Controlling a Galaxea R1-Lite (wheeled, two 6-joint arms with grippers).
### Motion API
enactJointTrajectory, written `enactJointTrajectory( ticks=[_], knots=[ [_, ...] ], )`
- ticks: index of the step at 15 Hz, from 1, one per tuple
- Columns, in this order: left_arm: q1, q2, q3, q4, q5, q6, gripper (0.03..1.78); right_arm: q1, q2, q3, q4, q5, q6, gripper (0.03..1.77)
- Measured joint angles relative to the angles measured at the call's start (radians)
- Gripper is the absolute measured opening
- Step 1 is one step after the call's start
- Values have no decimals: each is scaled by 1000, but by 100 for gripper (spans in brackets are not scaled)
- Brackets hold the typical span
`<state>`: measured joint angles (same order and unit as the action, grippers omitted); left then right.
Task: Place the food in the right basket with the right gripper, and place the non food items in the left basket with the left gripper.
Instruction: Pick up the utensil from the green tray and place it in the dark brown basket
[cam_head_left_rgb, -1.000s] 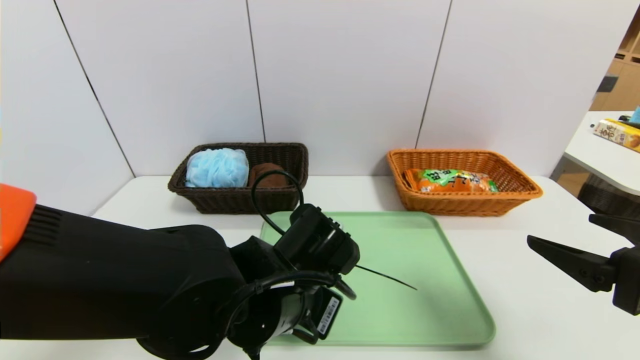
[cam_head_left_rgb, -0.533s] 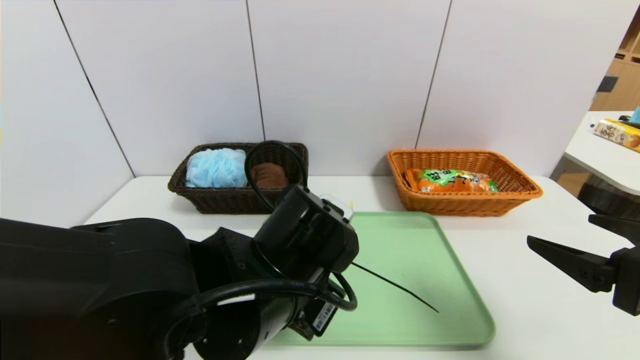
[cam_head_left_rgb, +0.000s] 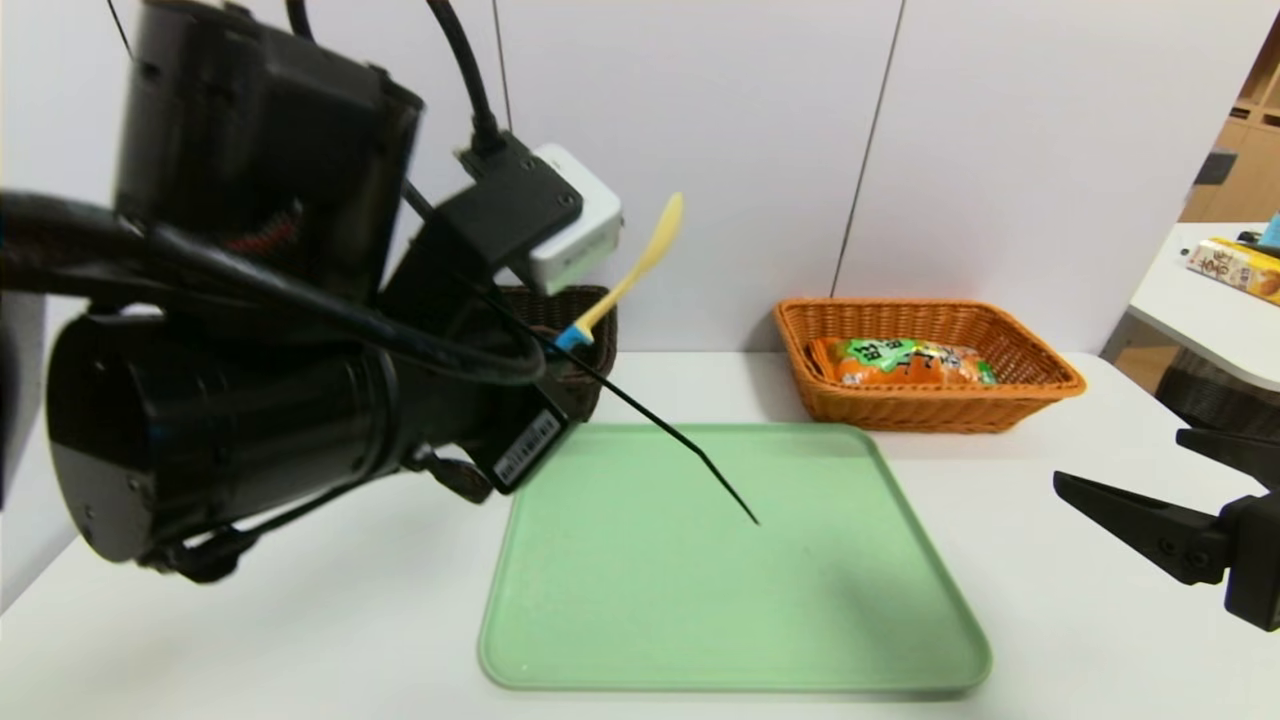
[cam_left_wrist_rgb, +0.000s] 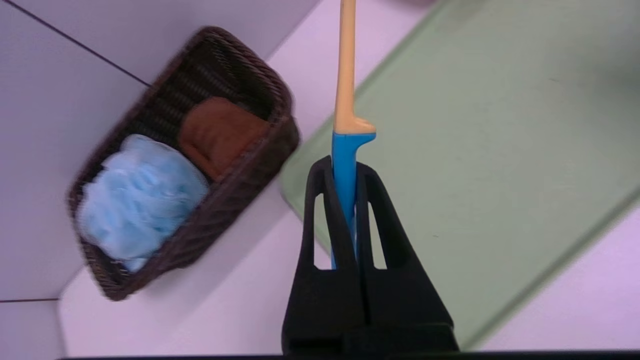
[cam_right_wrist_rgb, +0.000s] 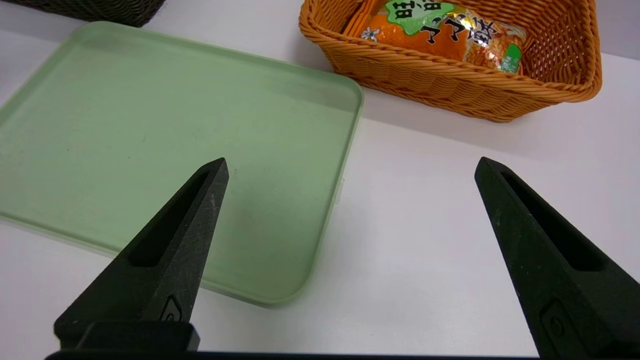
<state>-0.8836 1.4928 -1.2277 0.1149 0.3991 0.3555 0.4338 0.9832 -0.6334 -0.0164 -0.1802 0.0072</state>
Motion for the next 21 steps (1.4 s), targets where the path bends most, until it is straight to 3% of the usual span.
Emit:
enactJointTrajectory(
  ticks=[3,8,17,19,21],
  knots=[
    [135,-36,-74,16,-97,174,5,1,0,0,0,1,0,170],
    [263,-61,-161,176,-199,345,5,4,-1,2,0,0,0,170],
    [426,3,-277,187,-222,794,5,8,-4,4,0,2,-1,170],
    [475,47,-323,189,-287,910,5,10,-4,4,0,2,-1,170],
    [503,93,-359,206,-363,950,5,11,-5,6,0,2,-1,170]
  ],
)
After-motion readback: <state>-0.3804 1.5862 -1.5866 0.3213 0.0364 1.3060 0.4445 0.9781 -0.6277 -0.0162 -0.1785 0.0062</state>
